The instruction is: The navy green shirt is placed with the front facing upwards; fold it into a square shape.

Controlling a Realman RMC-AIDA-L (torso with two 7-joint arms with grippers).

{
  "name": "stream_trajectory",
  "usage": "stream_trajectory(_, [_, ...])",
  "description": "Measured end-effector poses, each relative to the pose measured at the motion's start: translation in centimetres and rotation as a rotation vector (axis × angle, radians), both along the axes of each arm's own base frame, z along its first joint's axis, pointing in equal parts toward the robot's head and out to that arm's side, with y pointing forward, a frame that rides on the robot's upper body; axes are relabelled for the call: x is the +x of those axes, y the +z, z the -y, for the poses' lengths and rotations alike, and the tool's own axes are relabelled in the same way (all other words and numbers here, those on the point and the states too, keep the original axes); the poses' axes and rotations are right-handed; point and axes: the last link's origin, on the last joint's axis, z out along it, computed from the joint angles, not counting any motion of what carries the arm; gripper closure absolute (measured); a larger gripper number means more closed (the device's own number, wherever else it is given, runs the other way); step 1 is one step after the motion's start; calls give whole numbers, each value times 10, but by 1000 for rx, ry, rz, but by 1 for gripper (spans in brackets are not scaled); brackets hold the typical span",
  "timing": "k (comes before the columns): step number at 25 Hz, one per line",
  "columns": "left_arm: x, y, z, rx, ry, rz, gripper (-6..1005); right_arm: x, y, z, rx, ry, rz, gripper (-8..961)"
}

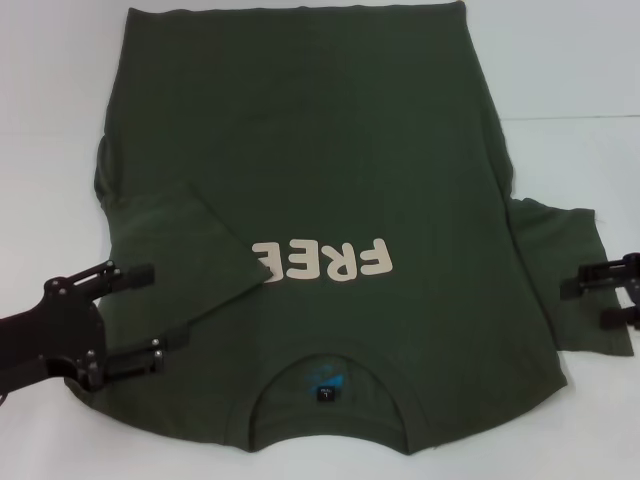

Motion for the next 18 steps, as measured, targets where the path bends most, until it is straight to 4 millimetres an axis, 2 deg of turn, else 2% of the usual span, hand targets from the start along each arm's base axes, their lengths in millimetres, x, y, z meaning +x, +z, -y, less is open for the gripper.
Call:
stream_trajectory(11, [2, 1, -2, 9, -3, 10, 164, -13, 33, -26, 41, 23, 73, 112])
stream_trajectory(18, [1, 1, -1, 9, 0, 10, 164, -13, 37, -36, 22, 27, 205, 112])
